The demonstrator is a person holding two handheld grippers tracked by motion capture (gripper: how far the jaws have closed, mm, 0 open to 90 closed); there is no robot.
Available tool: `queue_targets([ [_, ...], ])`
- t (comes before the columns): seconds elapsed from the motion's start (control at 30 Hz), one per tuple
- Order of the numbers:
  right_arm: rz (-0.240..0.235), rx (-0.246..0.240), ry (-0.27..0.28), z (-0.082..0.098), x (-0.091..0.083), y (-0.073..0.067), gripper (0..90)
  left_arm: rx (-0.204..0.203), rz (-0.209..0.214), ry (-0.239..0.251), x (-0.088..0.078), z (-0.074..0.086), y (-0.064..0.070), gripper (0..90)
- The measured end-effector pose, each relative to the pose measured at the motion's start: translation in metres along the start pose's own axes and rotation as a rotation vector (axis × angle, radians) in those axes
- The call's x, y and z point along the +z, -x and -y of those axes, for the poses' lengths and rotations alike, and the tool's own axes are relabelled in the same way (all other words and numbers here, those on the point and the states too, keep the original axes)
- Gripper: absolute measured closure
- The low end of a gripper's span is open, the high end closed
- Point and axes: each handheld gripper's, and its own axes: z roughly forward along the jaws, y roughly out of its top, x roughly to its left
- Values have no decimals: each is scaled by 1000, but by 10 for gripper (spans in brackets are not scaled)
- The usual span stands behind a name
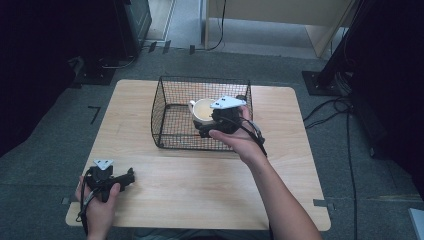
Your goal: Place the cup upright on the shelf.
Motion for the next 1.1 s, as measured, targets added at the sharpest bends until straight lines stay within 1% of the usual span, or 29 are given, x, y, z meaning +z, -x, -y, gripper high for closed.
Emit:
queue_targets([
  [0.03, 0, 0, 0, 0, 0, 0, 91, 0, 1, 0, 0, 0, 0, 0],
  [0.23, 5, 22, 4, -1, 14, 14, 91, 2, 1, -2, 0, 0, 0, 0],
  [0.3, 15, 20, 9, -3, 18, 18, 90, 2, 1, -2, 0, 0, 0, 0],
  [0.37, 14, 20, 9, -4, 20, 20, 90, 3, 2, -3, 0, 0, 0, 0],
  [0.4, 9, 18, 13, -6, 24, 25, 90, 3, 2, -2, 0, 0, 0, 0],
  [0.57, -4, 19, 16, -9, 31, 29, 91, 4, 3, -3, 0, 0, 0, 0],
  [0.6, -12, 24, 16, -10, 33, 30, 90, 4, 3, -3, 0, 0, 0, 0],
  [0.63, -16, 38, 18, -11, 37, 32, 91, 4, 3, -3, 0, 0, 0, 0],
  [0.7, -19, 42, 17, -11, 39, 33, 91, 4, 3, -3, 0, 0, 0, 0],
  [0.73, -21, 45, 12, -11, 45, 34, 90, 5, 4, -3, 0, 0, 0, 0],
  [0.83, -21, 37, 11, -11, 52, 35, 90, 7, 4, -3, 0, 0, 0, 0],
  [0.87, -21, 37, 11, -11, 52, 35, 90, 7, 4, -3, 0, 0, 0, 0],
  [0.9, -23, 27, 9, -12, 57, 38, 90, 6, 4, -3, 0, 0, 0, 0],
  [1.0, -23, 29, 6, -13, 63, 43, 91, 6, 4, -3, 0, 0, 0, 0],
  [1.1, -27, 12, -1, -15, 68, 48, 90, 7, 5, -3, 0, 0, 0, 0],
])
